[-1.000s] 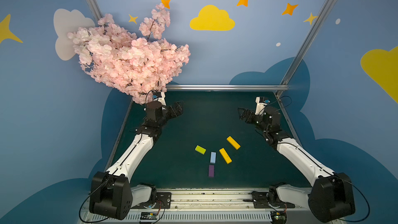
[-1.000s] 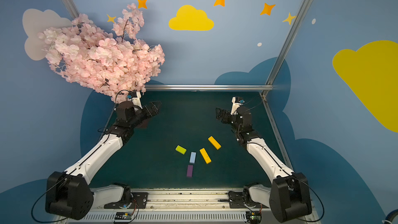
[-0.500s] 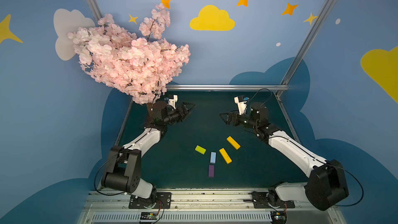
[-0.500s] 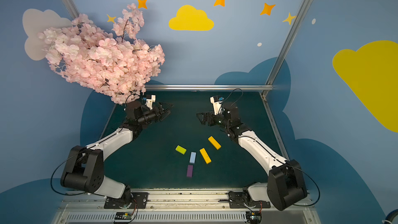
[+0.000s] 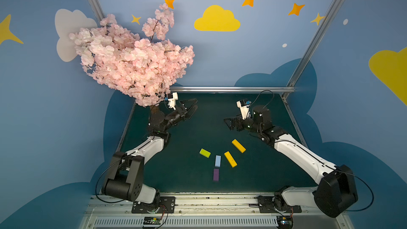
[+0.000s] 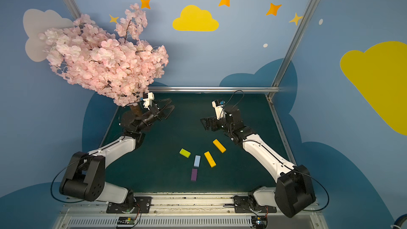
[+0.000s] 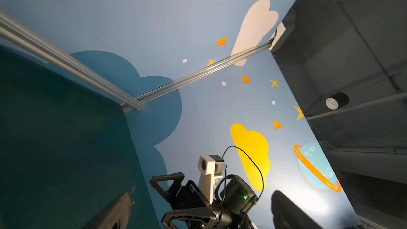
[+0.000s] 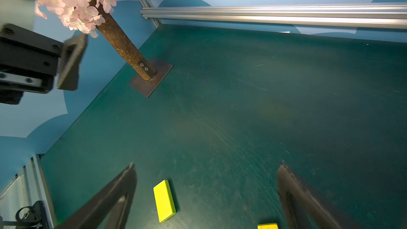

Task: Assemble the letter k with building blocks
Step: Pick up the building block from the center of the board.

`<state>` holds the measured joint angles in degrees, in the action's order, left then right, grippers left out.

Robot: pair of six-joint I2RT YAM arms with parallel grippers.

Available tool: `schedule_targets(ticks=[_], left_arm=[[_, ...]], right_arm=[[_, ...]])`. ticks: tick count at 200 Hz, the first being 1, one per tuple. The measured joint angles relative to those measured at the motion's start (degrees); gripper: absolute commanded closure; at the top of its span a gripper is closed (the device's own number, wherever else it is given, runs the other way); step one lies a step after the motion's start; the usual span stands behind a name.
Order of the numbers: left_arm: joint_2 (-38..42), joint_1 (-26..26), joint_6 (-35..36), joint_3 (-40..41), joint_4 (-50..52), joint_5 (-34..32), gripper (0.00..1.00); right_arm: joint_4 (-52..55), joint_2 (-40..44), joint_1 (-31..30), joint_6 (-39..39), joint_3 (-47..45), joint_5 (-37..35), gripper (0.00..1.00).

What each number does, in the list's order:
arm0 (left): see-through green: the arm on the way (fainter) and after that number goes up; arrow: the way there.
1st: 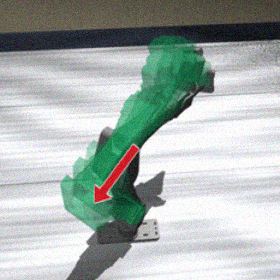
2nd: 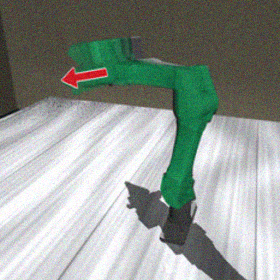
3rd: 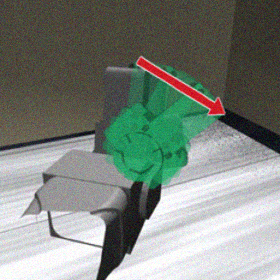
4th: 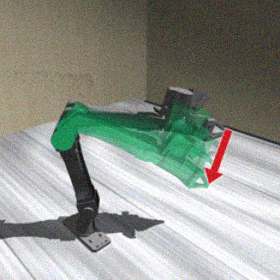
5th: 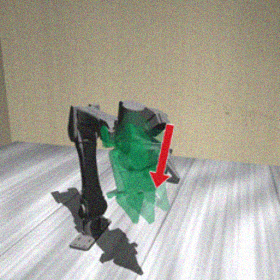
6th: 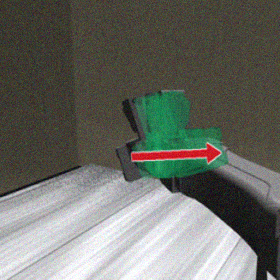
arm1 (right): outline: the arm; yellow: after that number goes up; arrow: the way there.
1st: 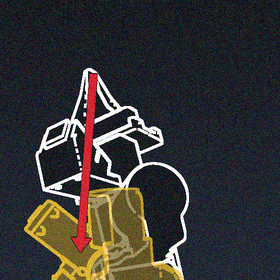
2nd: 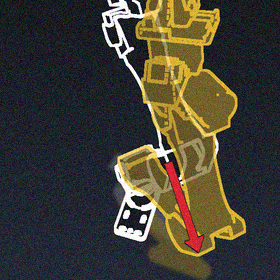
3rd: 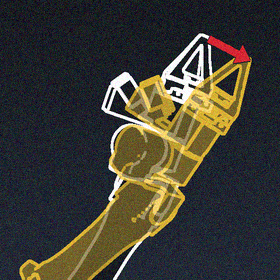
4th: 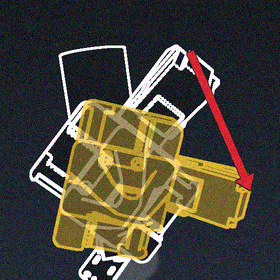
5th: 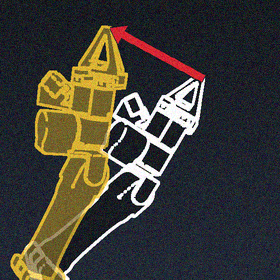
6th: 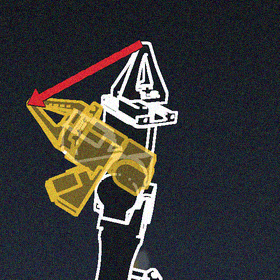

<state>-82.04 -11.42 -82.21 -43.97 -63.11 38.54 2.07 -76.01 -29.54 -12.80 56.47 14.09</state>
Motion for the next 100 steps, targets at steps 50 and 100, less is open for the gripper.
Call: schedule_targets(ticks=[50, 100], left_arm=[[16.5, -3.3, 22.6, -12.6, 39.2, -7.4, 0.00], [16.6, -13.1, 44.4, -28.7, 74.9, -27.1, 0.31]], right_arm=[[0.0, 0.0, -0.3, -0.3, 0.0, -0.2, 0.01], [0.2, 0.0, -0.6, -0.2, 0.0, -1.6, 0.01]])
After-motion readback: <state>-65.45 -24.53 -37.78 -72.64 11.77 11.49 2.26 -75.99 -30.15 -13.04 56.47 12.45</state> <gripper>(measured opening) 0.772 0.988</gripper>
